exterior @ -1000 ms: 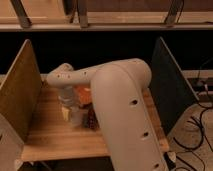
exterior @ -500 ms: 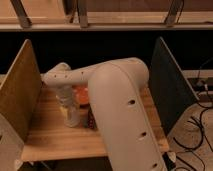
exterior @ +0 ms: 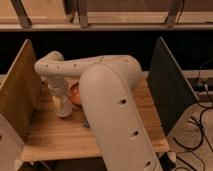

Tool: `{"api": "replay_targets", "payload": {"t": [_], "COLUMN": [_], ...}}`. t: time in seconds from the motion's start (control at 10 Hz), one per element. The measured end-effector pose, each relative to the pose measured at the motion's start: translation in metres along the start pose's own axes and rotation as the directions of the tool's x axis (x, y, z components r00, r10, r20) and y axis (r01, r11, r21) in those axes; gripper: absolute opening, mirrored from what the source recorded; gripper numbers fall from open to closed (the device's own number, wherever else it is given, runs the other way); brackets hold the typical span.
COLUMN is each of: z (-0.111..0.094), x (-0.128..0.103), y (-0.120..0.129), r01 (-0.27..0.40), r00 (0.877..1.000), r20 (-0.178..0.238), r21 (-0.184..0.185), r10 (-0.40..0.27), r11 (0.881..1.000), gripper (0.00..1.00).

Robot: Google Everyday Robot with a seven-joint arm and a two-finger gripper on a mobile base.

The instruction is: Place the ceramic cup over the eraser

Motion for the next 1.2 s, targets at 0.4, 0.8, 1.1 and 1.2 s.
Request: {"api": "replay_targets", "payload": {"t": [0.4,0.8,1.1,1.2], "z": [-0.067,-0.114,-0.143,-0.145], "x": [0.019,0.076,0.14,0.145], "y": [-0.051,-0.078,-0.079,-0.076], "r01": [-0.048,-0.2,-0.374,-0.393], "r00": [0.997,0.977,0.925,0.918], "r20": [-0.047,-0.042,0.005,0.011], "r21": [0.107,0.174,0.185,0.18], "r10": [0.053,0.21,0.38,0.397], "r11": [0.993,0.964,0.909,0.902], "gripper": [0.0,0.0,0.0,0.0]}}
